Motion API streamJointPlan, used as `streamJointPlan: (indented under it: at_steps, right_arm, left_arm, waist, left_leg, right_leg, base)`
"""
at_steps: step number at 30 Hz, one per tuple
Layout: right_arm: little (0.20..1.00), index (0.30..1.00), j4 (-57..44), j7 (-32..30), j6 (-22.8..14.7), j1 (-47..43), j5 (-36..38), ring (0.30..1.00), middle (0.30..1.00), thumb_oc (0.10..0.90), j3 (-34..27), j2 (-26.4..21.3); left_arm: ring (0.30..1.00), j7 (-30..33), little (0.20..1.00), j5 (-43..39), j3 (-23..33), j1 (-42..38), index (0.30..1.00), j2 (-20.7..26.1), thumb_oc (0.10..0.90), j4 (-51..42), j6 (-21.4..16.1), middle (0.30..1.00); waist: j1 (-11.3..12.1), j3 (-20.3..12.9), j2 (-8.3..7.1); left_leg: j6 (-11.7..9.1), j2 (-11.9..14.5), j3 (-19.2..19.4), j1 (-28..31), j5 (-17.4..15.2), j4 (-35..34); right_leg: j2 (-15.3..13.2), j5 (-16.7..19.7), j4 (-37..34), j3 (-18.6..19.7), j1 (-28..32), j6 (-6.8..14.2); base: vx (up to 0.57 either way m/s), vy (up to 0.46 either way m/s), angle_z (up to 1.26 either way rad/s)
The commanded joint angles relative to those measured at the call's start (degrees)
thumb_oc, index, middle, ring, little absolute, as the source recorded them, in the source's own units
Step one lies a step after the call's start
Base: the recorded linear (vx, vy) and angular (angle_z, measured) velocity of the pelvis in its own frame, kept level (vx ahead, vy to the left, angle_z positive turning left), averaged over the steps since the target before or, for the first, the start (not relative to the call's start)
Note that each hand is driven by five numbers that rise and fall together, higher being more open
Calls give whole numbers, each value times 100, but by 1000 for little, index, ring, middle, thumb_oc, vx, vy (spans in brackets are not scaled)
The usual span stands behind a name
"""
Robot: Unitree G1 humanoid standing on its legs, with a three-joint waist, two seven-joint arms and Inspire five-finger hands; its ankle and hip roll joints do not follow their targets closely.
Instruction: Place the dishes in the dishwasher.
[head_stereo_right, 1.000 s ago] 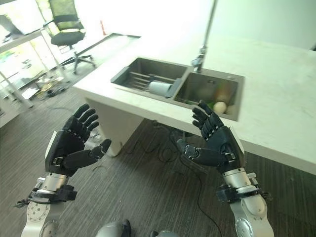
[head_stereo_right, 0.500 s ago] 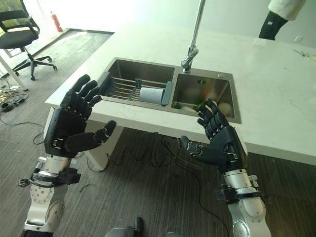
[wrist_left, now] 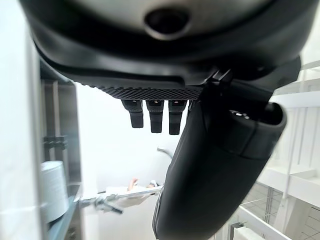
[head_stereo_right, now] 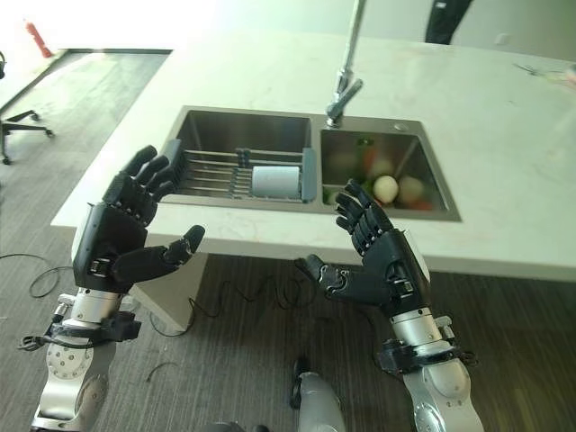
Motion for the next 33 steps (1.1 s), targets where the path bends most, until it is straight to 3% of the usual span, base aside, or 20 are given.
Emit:
streamJointPlan:
  at_steps: [1,3,4,6,7,10,12,15,18,24,28,31,33]
  right_arm:
    - [900,900,-333,-102,-725,-509,-89,900,900,800,-469,-162]
    - [900,900,-358,-111,-765,-466,-156,900,900,800,-532,-241]
    - [900,900,-362,-94,-792,-451,-180,900,900,800,-550,-276]
    - [900,900,-361,-35,-808,-435,-195,900,900,800,-595,-312]
    - [900,900,-361,-81,-758,-475,-215,900,900,800,-584,-340]
    - [900,900,-292,-153,-648,-645,-200,900,900,800,-525,-371]
    - [900,900,-276,-89,-634,-660,-231,900,900,800,-497,-335]
    - [900,900,-422,5,-608,-542,-348,900,900,800,-491,-286]
    - [900,900,-464,-52,-617,-541,-331,900,900,800,-527,-368]
    - [900,900,-542,-41,-617,-390,-150,900,900,800,-630,-185]
    - [900,900,-557,-5,-575,-332,-165,900,900,800,-658,-43]
    - [900,900,-525,180,-546,-343,-98,900,900,800,-612,74]
    - [900,900,-498,253,-549,-399,-158,900,900,800,-540,96]
  left_arm:
    - [900,-51,900,-292,77,-169,900,221,800,-635,-635,900]
    - [900,-131,900,-357,78,-124,900,137,800,-674,-659,900]
    - [900,-169,900,-375,73,-100,900,92,800,-694,-673,900]
    - [900,-250,900,-408,89,-29,900,16,800,-725,-721,900]
    - [900,-349,900,-443,117,-9,900,-29,800,-731,-717,900]
    - [900,-495,900,-503,198,84,900,-20,800,-735,-737,900]
    - [900,-598,900,-542,274,237,900,13,800,-734,-842,900]
    - [900,-693,900,-589,336,319,900,-10,800,-765,-888,900]
    - [900,-757,900,-473,248,103,900,36,800,-684,-838,900]
    - [900,-747,900,-379,181,-286,900,255,800,-616,-650,900]
    - [900,-820,900,-263,228,-369,900,311,800,-678,-503,900]
    - [900,-870,900,-36,258,-339,900,375,800,-666,-445,900]
    - [900,-830,900,117,296,-301,900,430,800,-655,-356,900]
  waist:
    - [-49,-611,-171]
    - [40,-580,-259]
    - [94,-518,-324]
    - [154,-427,-353]
    - [189,-370,-353]
    - [238,-331,-317]
    - [223,-328,-98]
    - [298,-396,47]
    - [257,-523,62]
    - [101,-619,31]
    - [79,-605,5]
    - [84,-555,59]
    - [146,-510,21]
  left_leg:
    - [-368,635,529,-186,73,168]
    - [-584,607,495,-111,902,168]
    - [-645,545,427,-276,1113,530]
    - [-693,515,297,-723,1169,1235]
    - [-643,589,331,-983,1102,1289]
    - [-590,791,545,-777,996,168]
    - [-697,1097,403,-1178,634,168]
    - [-914,1227,-88,-1687,802,168]
    - [-863,1255,-8,-1649,696,168]
    - [-640,1046,50,-1396,400,168]
    - [-434,925,47,-1365,265,168]
    - [-306,929,81,-1340,228,168]
    - [-338,962,197,-1354,234,168]
  right_leg:
    - [-145,-650,-300,75,463,1013]
    - [-176,-785,-300,144,638,892]
    - [-209,-845,-300,202,738,832]
    - [-196,-907,-300,278,862,745]
    - [-160,-960,-300,323,956,716]
    - [-101,-1062,-300,392,1049,780]
    - [98,-1106,-300,431,1077,849]
    - [185,-1259,-300,489,1192,890]
    - [-35,-1325,-300,328,1229,989]
    - [-414,-1119,-300,209,1271,1227]
    - [-512,-914,-300,101,1374,1267]
    - [-421,-396,-300,-44,1464,1256]
    - [-546,-451,-300,-138,1317,1229]
  base:
    - [283,-279,12]
    - [234,-227,-1]
    - [154,-173,-13]
    - [107,-104,-36]
    - [145,-40,-23]
    - [160,95,-6]
    - [129,216,-9]
    - [164,207,-15]
    - [166,325,-39]
    - [143,280,-23]
    - [120,249,-16]
    - [92,171,-25]
    - [-21,16,-17]
